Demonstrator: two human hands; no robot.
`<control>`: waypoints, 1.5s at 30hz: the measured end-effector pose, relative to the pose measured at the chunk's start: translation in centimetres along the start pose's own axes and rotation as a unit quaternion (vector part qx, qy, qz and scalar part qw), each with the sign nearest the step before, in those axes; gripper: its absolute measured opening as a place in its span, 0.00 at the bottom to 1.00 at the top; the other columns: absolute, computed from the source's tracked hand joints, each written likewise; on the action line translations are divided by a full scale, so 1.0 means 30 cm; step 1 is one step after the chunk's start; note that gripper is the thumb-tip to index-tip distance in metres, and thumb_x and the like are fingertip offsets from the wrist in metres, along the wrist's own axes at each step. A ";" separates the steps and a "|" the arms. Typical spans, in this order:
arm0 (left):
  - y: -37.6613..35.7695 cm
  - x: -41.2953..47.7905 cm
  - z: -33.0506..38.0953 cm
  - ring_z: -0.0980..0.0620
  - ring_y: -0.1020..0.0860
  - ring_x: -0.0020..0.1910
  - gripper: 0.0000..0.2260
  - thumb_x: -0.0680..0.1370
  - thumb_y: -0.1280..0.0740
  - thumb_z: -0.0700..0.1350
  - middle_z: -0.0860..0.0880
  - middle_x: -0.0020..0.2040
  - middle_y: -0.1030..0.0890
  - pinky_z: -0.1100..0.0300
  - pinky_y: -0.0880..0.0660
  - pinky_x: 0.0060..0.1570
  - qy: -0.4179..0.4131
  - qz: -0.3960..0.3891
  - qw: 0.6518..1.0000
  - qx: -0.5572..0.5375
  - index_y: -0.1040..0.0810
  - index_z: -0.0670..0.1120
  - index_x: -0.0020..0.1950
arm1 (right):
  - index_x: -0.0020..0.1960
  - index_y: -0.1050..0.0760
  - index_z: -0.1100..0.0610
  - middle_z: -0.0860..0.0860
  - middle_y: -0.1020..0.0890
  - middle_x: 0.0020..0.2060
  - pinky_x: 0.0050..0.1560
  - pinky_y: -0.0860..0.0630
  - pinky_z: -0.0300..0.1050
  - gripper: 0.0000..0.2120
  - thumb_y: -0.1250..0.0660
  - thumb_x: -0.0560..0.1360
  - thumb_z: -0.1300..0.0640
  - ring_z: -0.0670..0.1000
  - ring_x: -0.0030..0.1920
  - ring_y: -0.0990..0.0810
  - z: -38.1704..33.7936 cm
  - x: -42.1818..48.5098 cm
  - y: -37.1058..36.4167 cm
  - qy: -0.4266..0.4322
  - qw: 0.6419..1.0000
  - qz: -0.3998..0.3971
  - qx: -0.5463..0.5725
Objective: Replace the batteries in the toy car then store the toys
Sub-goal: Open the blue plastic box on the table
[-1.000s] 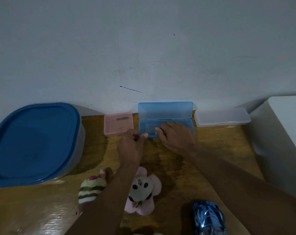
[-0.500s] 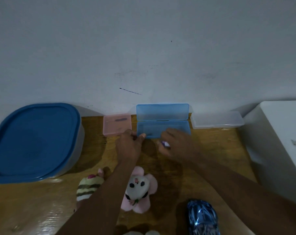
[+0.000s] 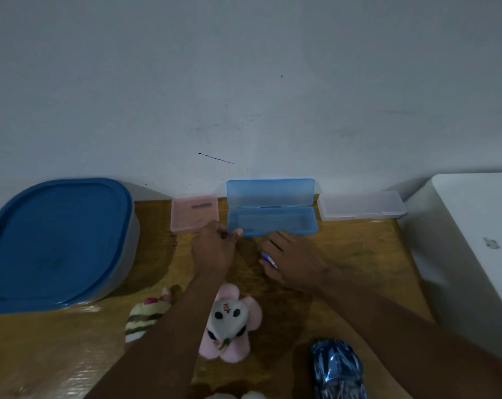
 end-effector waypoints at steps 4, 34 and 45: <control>-0.003 0.001 -0.006 0.48 0.20 0.42 0.10 0.74 0.27 0.50 0.47 0.41 0.17 0.62 0.33 0.39 0.003 -0.001 1.000 -0.006 0.20 0.44 0.43 | 0.51 0.24 0.56 0.53 0.20 0.49 0.43 0.24 0.48 0.12 0.37 0.76 0.48 0.54 0.48 0.23 0.004 -0.015 -0.019 0.004 1.000 -0.004 -0.012; 0.002 0.009 -0.001 0.49 0.19 0.40 0.09 0.74 0.27 0.49 0.47 0.39 0.16 0.58 0.26 0.38 -0.012 -0.027 1.000 -0.007 0.17 0.44 0.44 | 0.61 0.29 0.57 0.55 0.24 0.57 0.51 0.26 0.46 0.12 0.37 0.78 0.56 0.53 0.50 0.22 0.360 0.034 0.201 -0.453 0.844 0.160 0.239; 0.019 -0.004 0.026 0.55 0.23 0.39 0.08 0.74 0.27 0.48 0.49 0.40 0.18 0.71 0.37 0.31 -0.012 -0.015 1.000 0.004 0.16 0.43 0.46 | 0.50 0.19 0.55 0.51 0.19 0.48 0.51 0.26 0.41 0.07 0.32 0.75 0.54 0.49 0.48 0.21 0.381 0.005 0.206 -0.429 0.862 0.103 0.249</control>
Point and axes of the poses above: each hand's wrist, its own x-axis towards the middle knuckle, its own y-axis out of the back of the hand, z = x × y, the point moved 6 cm from there along x, towards the middle knuckle
